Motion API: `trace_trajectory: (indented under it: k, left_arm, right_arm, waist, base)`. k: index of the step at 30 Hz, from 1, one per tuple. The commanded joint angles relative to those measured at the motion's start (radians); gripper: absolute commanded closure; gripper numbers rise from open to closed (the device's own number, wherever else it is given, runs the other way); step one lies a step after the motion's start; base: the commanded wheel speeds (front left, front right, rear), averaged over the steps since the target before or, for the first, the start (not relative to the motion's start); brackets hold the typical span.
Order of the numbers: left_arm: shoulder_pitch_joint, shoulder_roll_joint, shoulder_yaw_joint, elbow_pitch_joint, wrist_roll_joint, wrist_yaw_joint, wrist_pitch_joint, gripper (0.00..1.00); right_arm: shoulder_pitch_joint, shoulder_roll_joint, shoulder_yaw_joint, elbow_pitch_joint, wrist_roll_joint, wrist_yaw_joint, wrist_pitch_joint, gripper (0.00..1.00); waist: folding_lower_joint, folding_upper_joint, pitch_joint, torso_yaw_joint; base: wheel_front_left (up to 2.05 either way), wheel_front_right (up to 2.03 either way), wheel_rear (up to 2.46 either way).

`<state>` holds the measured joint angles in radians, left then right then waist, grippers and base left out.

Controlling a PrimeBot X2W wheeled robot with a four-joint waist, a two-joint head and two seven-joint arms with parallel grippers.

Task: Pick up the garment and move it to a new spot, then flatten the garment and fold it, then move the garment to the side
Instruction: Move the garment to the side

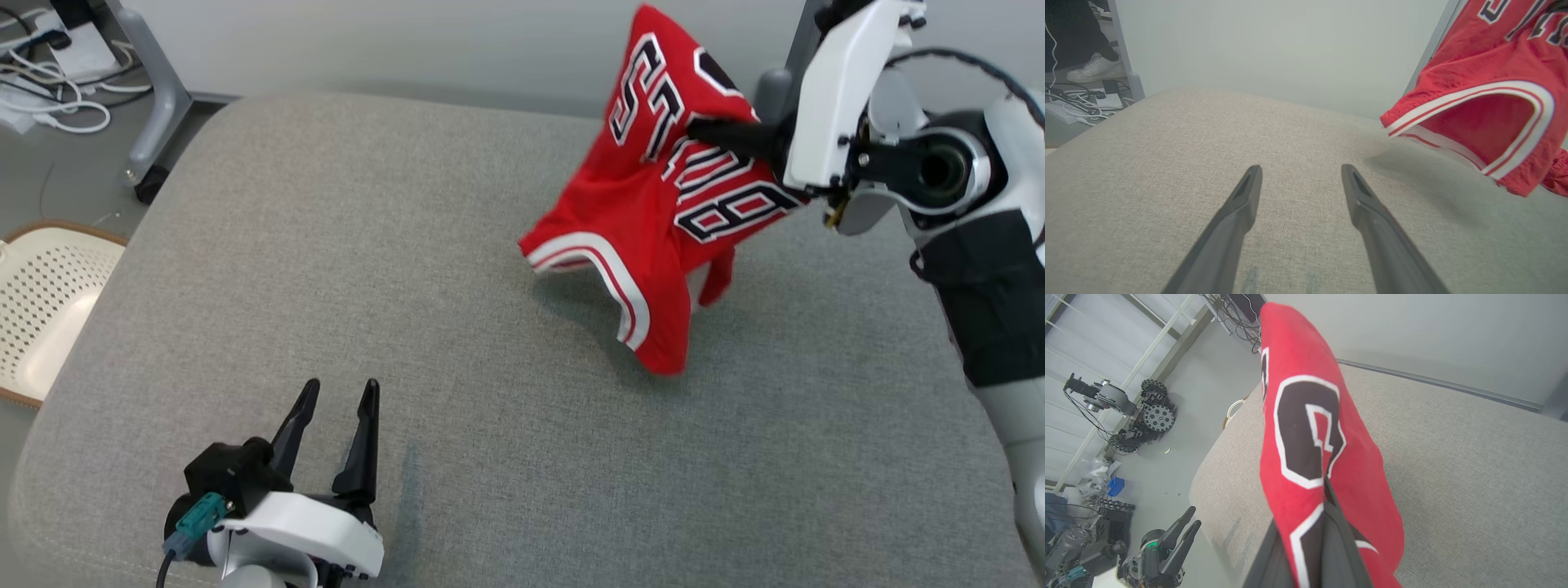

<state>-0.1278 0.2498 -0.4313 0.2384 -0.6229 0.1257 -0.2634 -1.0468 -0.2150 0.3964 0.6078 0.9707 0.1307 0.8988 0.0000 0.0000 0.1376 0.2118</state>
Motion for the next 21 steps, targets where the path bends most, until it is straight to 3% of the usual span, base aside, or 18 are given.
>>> trace_trajectory:
  k: [1, 11, 21]
  left_arm:
    - [-0.028, -0.001, 0.009, 0.005, 0.010, -0.008, -0.002, 0.00]
    - [-0.119, -0.022, 0.027, 0.018, 0.060, -0.042, -0.002, 0.00]
    - [-0.169, -0.018, 0.038, 0.007, 0.106, -0.056, -0.002, 0.00]
  right_arm:
    - [-0.037, 0.007, -0.015, 0.035, 0.008, 0.000, 0.002, 1.00]
    - [-0.169, -0.065, -0.077, 0.237, -0.037, 0.000, -0.063, 1.00]
    - [-0.168, -0.171, -0.077, 0.211, -0.015, 0.000, -0.132, 1.00]
  waist:
    - [0.0000, 0.0000, 0.032, 0.000]
    - [0.0000, 0.0000, 0.170, -0.029]
    - [0.0000, 0.0000, 0.244, -0.084]
  base:
    - [0.00, 0.00, 0.00]
    - [0.00, 0.00, 0.00]
    - [0.00, 0.00, 0.00]
